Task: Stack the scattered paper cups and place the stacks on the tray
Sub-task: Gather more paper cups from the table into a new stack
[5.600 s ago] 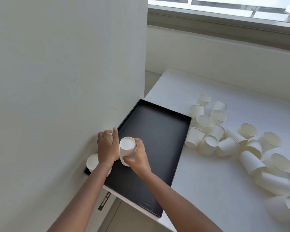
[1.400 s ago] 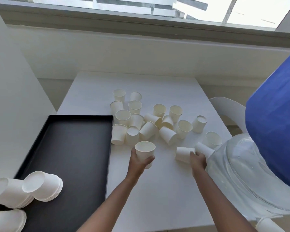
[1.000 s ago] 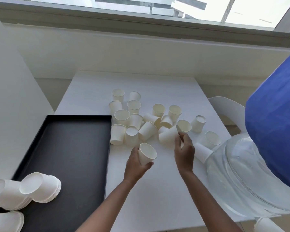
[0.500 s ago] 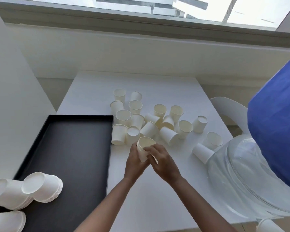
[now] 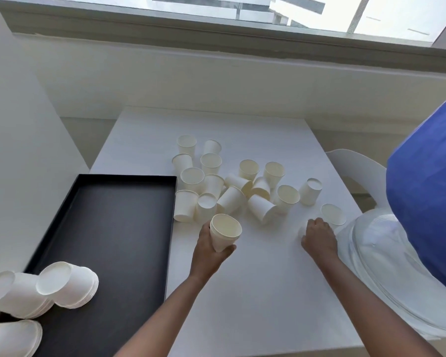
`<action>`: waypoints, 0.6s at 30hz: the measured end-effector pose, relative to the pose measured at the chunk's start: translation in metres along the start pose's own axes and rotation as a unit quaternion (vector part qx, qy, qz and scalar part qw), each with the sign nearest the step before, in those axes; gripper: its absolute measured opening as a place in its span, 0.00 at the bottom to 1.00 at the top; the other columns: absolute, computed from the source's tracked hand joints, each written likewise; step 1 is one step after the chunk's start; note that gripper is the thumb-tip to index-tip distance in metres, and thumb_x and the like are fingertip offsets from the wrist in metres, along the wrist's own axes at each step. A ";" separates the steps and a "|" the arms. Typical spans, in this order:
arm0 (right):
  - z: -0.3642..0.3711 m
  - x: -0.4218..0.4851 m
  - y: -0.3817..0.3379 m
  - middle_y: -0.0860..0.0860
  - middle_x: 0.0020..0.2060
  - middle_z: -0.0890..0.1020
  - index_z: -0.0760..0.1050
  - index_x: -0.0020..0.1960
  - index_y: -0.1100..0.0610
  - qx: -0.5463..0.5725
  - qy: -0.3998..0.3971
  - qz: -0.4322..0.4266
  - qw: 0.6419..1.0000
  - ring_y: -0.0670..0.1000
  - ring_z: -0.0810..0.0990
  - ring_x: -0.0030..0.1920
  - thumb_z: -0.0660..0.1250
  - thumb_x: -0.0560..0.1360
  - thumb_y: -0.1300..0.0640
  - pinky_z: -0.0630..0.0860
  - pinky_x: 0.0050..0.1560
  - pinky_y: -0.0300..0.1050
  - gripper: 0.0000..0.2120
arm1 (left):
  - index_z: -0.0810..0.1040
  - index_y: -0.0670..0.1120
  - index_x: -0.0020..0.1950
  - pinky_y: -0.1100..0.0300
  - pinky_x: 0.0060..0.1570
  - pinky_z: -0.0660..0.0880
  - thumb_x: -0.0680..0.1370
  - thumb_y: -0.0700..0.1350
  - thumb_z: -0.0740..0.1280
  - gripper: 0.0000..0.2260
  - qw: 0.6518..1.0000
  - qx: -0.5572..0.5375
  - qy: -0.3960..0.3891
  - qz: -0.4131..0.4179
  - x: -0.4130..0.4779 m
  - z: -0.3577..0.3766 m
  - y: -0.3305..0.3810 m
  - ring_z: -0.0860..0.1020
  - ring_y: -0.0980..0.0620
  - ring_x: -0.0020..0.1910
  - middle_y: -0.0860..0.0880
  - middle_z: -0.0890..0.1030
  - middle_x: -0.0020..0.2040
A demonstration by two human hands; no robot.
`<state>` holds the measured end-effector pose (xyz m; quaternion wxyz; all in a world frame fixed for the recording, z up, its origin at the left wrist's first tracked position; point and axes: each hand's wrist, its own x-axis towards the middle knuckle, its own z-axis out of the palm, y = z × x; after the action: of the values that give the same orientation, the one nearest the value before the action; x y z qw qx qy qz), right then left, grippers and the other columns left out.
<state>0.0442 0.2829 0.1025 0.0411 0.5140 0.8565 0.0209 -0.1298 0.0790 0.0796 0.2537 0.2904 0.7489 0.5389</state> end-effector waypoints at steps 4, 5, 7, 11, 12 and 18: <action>0.008 -0.001 0.003 0.57 0.59 0.73 0.66 0.62 0.62 -0.061 -0.015 0.001 0.998 0.56 0.73 0.59 0.56 0.75 0.62 0.71 0.57 0.46 0.16 | 0.66 0.49 0.62 0.61 0.43 0.69 0.67 0.44 0.75 0.28 1.000 -0.001 0.000 -0.006 0.001 -0.002 -0.001 0.74 0.51 0.51 0.53 0.75 0.54; 0.010 -0.001 0.003 0.57 0.59 0.73 0.65 0.63 0.63 -0.069 -0.017 0.002 0.997 0.56 0.73 0.60 0.56 0.75 0.61 0.71 0.58 0.46 0.17 | 0.66 0.50 0.62 0.62 0.42 0.69 0.67 0.44 0.75 0.28 1.000 -0.001 -0.001 -0.008 0.000 -0.002 -0.001 0.74 0.51 0.51 0.53 0.75 0.54; 0.012 0.000 0.003 0.57 0.60 0.73 0.63 0.64 0.63 -0.087 -0.023 0.006 0.996 0.56 0.73 0.60 0.55 0.76 0.61 0.71 0.58 0.46 0.17 | 0.66 0.51 0.61 0.64 0.42 0.69 0.67 0.44 0.75 0.28 1.000 -0.004 -0.004 -0.013 -0.001 -0.003 -0.001 0.74 0.52 0.51 0.53 0.75 0.54; 0.012 0.003 0.002 0.57 0.60 0.73 0.62 0.65 0.61 -0.103 -0.043 0.011 0.994 0.56 0.73 0.60 0.57 0.75 0.60 0.70 0.59 0.48 0.19 | 0.66 0.50 0.62 0.64 0.42 0.68 0.67 0.44 0.75 0.28 1.000 -0.005 -0.004 -0.021 -0.002 -0.005 -0.001 0.74 0.52 0.51 0.52 0.75 0.54; 0.012 0.003 0.001 0.56 0.60 0.72 0.61 0.65 0.60 -0.101 -0.052 0.010 0.993 0.56 0.72 0.61 0.58 0.75 0.60 0.70 0.59 0.49 0.19 | 0.66 0.49 0.61 0.62 0.43 0.69 0.67 0.44 0.75 0.27 1.000 -0.003 -0.005 -0.024 -0.002 -0.006 -0.002 0.74 0.51 0.51 0.52 0.75 0.54; 0.018 -0.004 -0.005 0.53 0.60 0.71 0.65 0.63 0.58 -0.106 -0.081 -0.005 0.991 0.54 0.70 0.62 0.63 0.72 0.53 0.71 0.57 0.49 0.21 | 0.66 0.48 0.60 0.59 0.45 0.69 0.67 0.44 0.75 0.26 0.999 0.003 -0.011 -0.034 -0.003 -0.008 -0.003 0.74 0.50 0.51 0.50 0.76 0.54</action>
<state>0.0432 0.2772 0.0842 0.1645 0.5027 0.8458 0.0698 -0.1334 0.0705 0.0791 0.2791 0.2715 0.7571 0.5245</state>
